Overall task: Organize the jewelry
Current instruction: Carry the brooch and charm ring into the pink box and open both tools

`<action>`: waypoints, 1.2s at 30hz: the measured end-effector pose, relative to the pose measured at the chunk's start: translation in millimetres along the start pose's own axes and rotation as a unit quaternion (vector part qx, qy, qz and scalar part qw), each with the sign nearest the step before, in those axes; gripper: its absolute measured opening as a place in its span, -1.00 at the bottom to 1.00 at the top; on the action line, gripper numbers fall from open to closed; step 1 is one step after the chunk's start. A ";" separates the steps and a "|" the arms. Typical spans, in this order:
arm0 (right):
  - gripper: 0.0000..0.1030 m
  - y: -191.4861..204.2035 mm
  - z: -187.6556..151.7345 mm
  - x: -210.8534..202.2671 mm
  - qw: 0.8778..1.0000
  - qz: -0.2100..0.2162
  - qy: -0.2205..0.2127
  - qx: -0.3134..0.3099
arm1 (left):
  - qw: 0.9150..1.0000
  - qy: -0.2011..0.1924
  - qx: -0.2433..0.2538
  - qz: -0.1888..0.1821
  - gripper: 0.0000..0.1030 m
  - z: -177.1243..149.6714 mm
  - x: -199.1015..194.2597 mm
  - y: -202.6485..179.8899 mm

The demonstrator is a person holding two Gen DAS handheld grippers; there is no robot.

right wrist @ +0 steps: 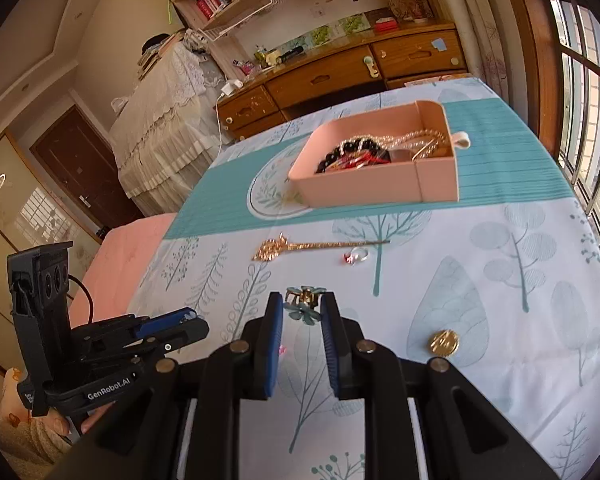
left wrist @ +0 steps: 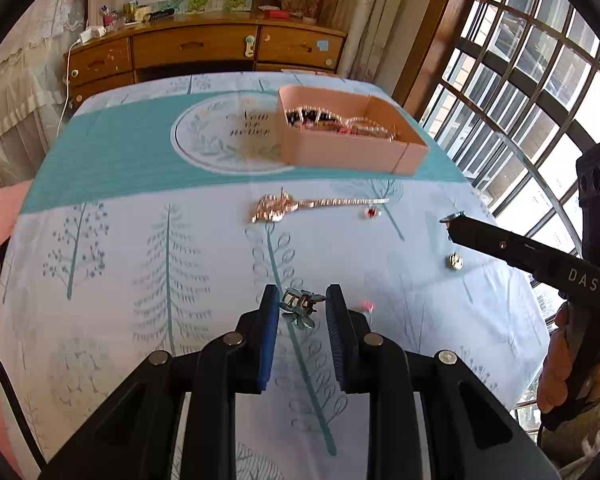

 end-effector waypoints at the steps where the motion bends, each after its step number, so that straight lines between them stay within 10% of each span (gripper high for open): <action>1: -0.63 -2.0 7.1 -2.8 1.000 -0.001 -0.006 0.003 | 1.000 -0.005 0.002 0.000 -0.58 10.9 -2.9 -1.8; 16: -0.63 -24.5 145.3 -34.3 0.993 -0.013 -0.106 0.057 | 0.997 -0.059 0.043 0.029 -0.58 179.4 21.5 -39.1; 31: -0.61 -69.3 173.3 93.5 0.991 -0.055 0.031 0.117 | 0.998 0.053 -0.014 0.043 -0.57 199.5 159.2 -1.4; 36: -0.61 -73.3 162.4 107.6 0.989 -0.064 0.052 0.122 | 0.997 0.051 -0.015 0.051 0.24 198.2 162.8 2.9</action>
Point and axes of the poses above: each gripper's, at about its wrist camera, not at the fingertips, and x roughly the way its jaws point, y to its left, z to its top, the point moved 1 cm from there along x, roughly the way its jaws point, and after that the axes turned 12 degrees about -z, right-handed, at the moved point
